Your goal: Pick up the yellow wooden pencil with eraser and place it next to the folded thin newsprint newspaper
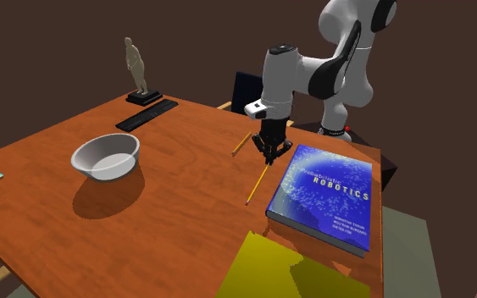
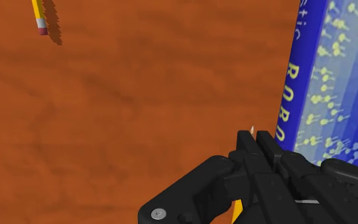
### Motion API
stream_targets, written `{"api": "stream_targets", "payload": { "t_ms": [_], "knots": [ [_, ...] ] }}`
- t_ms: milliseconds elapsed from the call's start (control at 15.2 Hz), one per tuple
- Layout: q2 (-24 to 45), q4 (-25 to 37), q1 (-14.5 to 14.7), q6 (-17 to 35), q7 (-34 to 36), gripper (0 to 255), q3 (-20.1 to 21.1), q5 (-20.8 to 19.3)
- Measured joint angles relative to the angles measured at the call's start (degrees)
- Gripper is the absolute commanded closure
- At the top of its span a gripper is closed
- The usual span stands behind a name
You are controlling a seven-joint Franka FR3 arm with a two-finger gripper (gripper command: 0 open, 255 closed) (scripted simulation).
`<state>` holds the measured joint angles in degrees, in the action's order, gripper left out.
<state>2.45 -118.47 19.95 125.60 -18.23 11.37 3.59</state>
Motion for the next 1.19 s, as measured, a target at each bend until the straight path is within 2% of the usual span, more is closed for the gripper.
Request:
{"api": "stream_targets", "payload": {
  "t_ms": [264,726,1188],
  "knots": [
    [-0.89,1.65,-0.39,-2.57,-0.67,255,-0.35,0.19],
    [1.0,4.4,-4.89,-4.04,-9.51,255,-4.51,0.81],
    [5.37,10.6,-9.34,-6.52,-17.75,255,-8.2,1.28]
  ]
}}
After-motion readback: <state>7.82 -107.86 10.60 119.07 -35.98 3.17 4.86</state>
